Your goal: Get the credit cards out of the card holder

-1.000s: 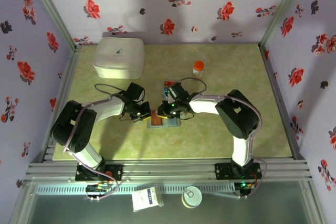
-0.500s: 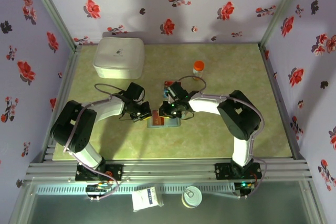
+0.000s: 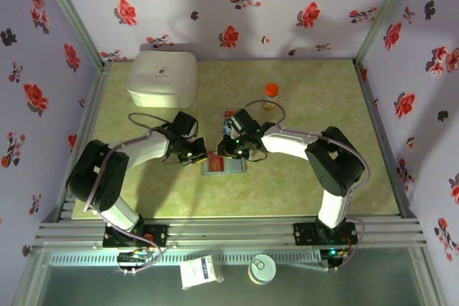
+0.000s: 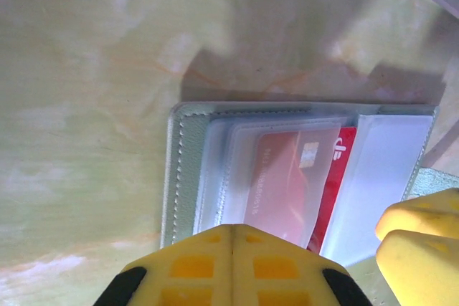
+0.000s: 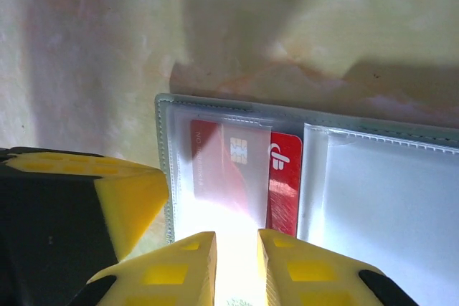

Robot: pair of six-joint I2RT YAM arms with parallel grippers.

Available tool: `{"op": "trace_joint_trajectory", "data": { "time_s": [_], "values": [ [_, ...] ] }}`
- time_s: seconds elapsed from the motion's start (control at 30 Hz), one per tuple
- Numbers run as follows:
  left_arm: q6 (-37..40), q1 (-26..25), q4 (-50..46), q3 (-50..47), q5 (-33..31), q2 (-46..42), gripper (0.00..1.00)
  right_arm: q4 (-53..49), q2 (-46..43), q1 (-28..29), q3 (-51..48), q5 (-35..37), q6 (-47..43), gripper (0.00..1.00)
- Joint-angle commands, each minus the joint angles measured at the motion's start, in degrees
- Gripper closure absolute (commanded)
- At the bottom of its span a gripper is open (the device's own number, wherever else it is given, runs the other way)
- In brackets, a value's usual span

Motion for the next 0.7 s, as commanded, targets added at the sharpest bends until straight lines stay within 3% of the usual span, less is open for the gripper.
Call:
{"op": "trace_joint_trajectory", "data": {
  "time_s": [0.0,0.67],
  "values": [
    [0.08,-0.95,-1.21,1.22,1.01,-0.4,0.96,-0.9,-1.14,0.38,0.28,1.34,-0.73,0.78],
    [0.3,-1.3,-0.76,-0.54,0.57,3.34,0.99,-0.29,2.72,0.38,0.29,-0.84,-0.8,0.76]
  ]
}}
